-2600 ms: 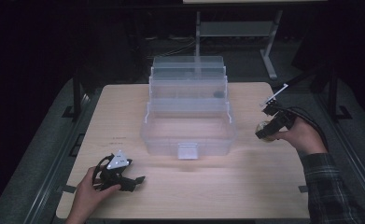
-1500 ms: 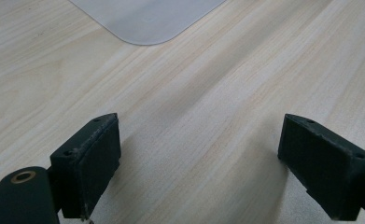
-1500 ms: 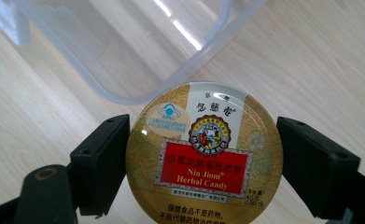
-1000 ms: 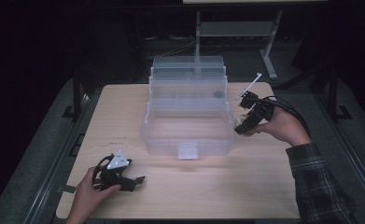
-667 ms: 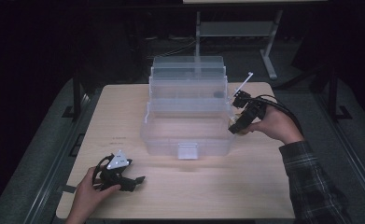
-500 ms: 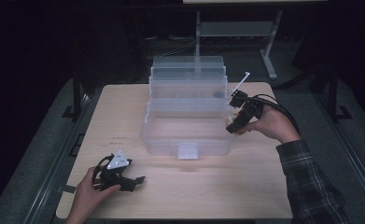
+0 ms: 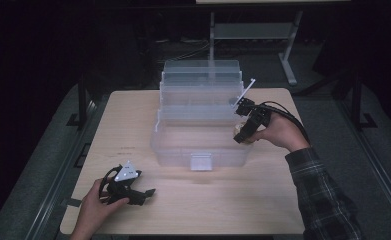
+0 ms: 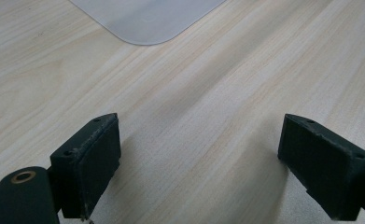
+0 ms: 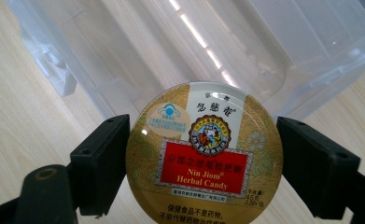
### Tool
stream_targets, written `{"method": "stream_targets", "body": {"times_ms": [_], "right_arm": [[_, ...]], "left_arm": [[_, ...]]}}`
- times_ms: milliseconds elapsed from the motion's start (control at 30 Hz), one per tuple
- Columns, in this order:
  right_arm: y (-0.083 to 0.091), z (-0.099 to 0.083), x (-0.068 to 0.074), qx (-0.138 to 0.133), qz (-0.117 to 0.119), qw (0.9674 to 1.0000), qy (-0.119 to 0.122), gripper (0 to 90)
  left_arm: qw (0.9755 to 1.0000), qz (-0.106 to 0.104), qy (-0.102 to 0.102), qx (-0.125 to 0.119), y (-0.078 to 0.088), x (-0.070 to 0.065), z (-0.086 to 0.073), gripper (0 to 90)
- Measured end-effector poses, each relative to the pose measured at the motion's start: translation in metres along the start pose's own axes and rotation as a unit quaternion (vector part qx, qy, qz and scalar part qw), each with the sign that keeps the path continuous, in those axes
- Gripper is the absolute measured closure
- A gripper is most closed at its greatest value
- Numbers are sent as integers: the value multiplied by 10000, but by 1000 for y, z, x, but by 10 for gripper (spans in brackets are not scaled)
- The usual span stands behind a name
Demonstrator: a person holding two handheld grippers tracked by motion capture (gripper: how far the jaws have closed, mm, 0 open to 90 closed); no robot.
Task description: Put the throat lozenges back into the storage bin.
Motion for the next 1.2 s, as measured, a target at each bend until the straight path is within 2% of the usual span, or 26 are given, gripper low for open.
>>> {"method": "stream_targets", "body": {"times_ms": [467,967,1200], "right_arm": [[-19,6,2,126,17,9999,42,197],[-28,10,2,206,15,9998,52,197],[-31,9,2,190,80,9998,-36,193]], "left_arm": [[10000,2,-1,-2,0,0,0,122],[10000,2,-5,1,0,0,0,122],[10000,2,-4,2,0,0,0,122]]}}
Point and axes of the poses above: each handheld gripper's, and its own axes: y roughly backward along the jaws, z roughly out of its top, x roughly to its left, the point moved 6 cm from there along -y, roughly forward along the jaws, and after that the axes turned 5 degrees about z, right-handed, at the moved point
